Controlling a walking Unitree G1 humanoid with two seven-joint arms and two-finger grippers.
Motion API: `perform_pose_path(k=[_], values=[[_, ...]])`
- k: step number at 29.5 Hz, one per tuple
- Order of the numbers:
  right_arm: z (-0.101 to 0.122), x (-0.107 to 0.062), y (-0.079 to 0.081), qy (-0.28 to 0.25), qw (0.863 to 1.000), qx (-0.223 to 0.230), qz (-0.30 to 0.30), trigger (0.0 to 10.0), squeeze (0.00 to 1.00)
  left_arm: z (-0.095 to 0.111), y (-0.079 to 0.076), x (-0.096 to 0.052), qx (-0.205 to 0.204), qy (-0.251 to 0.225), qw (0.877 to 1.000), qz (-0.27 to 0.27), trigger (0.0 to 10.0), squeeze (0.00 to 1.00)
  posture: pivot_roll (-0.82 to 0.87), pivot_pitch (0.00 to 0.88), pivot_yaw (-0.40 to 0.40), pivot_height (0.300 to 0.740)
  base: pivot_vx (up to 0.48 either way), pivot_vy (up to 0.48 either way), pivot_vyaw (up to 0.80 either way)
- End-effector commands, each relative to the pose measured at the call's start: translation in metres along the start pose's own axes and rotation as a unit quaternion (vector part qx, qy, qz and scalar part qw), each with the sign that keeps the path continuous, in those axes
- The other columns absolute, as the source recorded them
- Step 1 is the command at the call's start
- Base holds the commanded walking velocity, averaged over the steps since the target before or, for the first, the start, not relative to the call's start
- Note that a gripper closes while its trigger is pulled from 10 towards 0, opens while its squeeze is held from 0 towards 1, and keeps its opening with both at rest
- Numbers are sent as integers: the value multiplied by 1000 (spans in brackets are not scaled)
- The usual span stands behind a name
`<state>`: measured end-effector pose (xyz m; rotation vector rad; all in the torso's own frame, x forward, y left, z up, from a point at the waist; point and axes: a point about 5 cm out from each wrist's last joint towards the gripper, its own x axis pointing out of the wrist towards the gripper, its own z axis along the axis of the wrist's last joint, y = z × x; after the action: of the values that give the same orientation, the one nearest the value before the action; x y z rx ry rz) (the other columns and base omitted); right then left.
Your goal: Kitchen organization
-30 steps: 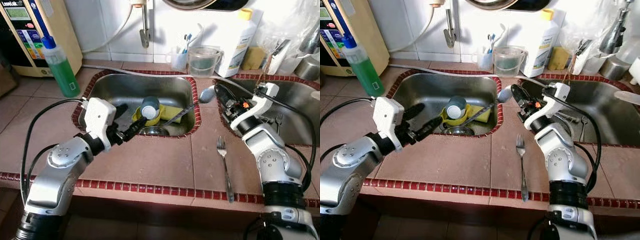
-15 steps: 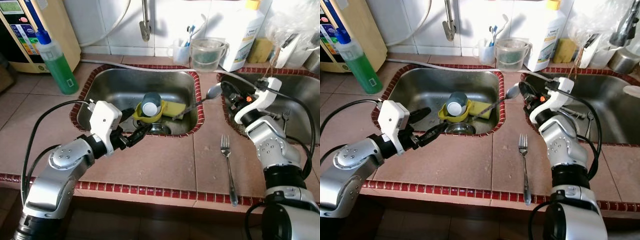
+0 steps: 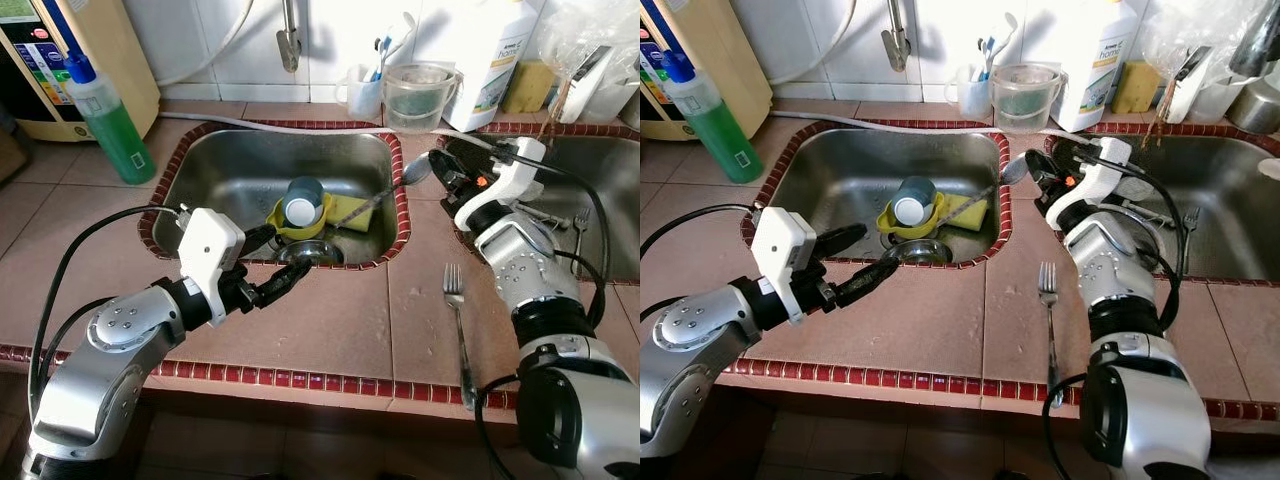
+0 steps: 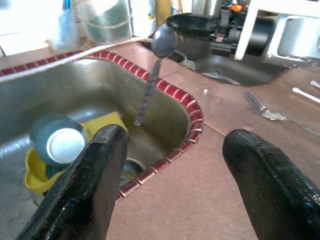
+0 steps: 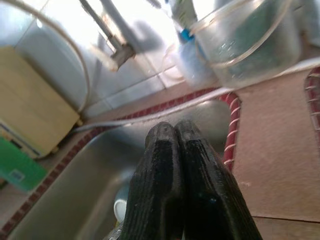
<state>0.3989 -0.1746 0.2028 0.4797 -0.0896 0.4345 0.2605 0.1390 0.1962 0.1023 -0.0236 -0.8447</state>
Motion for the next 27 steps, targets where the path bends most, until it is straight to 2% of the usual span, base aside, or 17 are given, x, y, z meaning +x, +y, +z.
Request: perform_pose_path(k=[1,8,16,22,27], values=[[-1,7,8,8,1000,-12,16,10000,0,3,-1,-5,3,4,1000,4,10000,0,54,223,52,740,0,0,0],[-21,22,33,55,996,-26,60,10000,0,7,-2,-19,-3,3,999,44,10000,0,98,253,8,740,0,0,0],[-25,30,45,68,994,-32,79,10000,0,10,-4,-27,-4,5,998,63,10000,0,119,270,-7,740,0,0,0],[-24,30,42,69,995,-32,71,10000,0,11,-6,-29,-6,9,998,66,10000,0,118,281,1,740,0,0,0],[-25,24,31,64,997,-18,47,10000,0,18,0,-24,-2,2,997,81,10000,0,106,286,19,740,0,0,0]])
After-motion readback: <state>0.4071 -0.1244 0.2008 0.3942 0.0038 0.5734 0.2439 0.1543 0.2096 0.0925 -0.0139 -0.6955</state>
